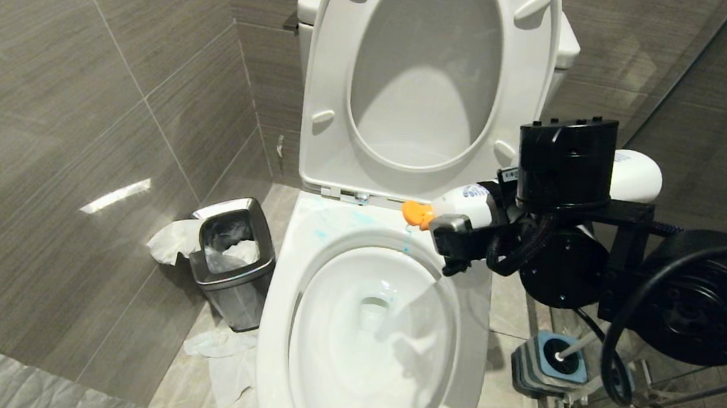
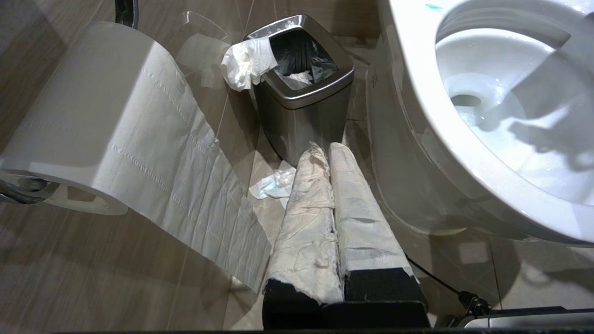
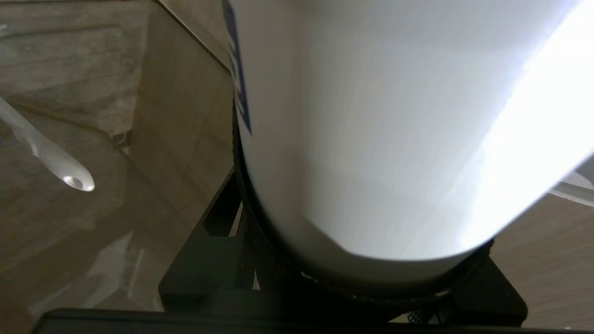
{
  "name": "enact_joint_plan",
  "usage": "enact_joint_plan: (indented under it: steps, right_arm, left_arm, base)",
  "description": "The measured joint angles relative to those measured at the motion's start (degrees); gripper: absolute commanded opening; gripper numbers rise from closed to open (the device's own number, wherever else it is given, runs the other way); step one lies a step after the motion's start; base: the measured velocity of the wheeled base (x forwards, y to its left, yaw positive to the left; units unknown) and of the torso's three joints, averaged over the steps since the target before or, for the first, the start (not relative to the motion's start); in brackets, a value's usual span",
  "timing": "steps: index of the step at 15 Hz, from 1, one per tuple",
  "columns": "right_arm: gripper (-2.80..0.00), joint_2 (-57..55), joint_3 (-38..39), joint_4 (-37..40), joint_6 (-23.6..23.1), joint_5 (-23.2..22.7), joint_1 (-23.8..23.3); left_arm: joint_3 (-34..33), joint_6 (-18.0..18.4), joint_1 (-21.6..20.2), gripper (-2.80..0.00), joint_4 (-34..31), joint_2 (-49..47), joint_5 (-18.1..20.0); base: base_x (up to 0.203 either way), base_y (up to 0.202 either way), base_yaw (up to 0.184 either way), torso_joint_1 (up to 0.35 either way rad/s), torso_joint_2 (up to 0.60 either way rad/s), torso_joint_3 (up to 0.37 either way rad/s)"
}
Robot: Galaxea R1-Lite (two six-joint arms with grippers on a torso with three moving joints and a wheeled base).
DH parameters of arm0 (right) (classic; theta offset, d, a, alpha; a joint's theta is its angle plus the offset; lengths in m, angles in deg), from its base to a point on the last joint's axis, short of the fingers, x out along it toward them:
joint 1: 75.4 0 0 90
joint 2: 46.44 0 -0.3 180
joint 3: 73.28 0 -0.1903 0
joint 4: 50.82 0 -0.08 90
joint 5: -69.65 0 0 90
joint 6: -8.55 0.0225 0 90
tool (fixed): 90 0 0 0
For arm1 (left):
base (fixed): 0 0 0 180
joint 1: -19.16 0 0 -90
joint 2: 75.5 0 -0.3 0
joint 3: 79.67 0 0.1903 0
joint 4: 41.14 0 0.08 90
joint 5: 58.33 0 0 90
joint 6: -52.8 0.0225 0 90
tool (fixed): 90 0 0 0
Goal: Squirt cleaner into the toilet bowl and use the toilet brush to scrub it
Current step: Pour in the cleaning agent
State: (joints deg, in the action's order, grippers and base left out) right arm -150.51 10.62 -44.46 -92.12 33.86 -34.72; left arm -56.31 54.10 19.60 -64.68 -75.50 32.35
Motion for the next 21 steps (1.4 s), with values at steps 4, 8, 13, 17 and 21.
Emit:
enact_joint_plan:
  steps: [4, 8, 13, 17, 21]
  right_arm:
    - [-2.8, -0.6, -0.7, -0.2, -2.0, 2.5, 1.5]
    - [-2.8, -1.1, -1.3, -0.2, -1.7, 2.7, 2.3]
    - [-2.8, -2.1, -2.5, -0.3, -0.5, 2.5, 3.7]
    - [-2.8, -4.1, -5.0, -0.3, -0.2, 2.5, 5.8]
    - [-2.8, -5.3, -6.5, -0.3, 0.0, 2.5, 6.3]
  left_arm:
    - [0.0, 0.0, 0.0, -2.8, 0.0, 0.0, 0.0]
    - [0.0, 0.1, 0.0, -2.8, 0.0, 0.0, 0.0]
    - [0.0, 0.1, 0.0, -2.8, 0.0, 0.0, 0.0]
    - [0.0, -0.5, 0.0, -2.8, 0.0, 0.0, 0.0]
    - [0.0, -1.0, 0.0, -2.8, 0.0, 0.0, -0.1]
  base:
    - [0.0, 0.0, 0.0, 0.0, 0.0, 0.0]
    - [0.0, 0.0, 0.0, 0.0, 0.0, 0.0]
    - [0.0, 0.0, 0.0, 0.0, 0.0, 0.0]
    - [0.0, 0.0, 0.0, 0.0, 0.0, 0.0]
    - [0.0, 0.0, 0.0, 0.0, 0.0, 0.0]
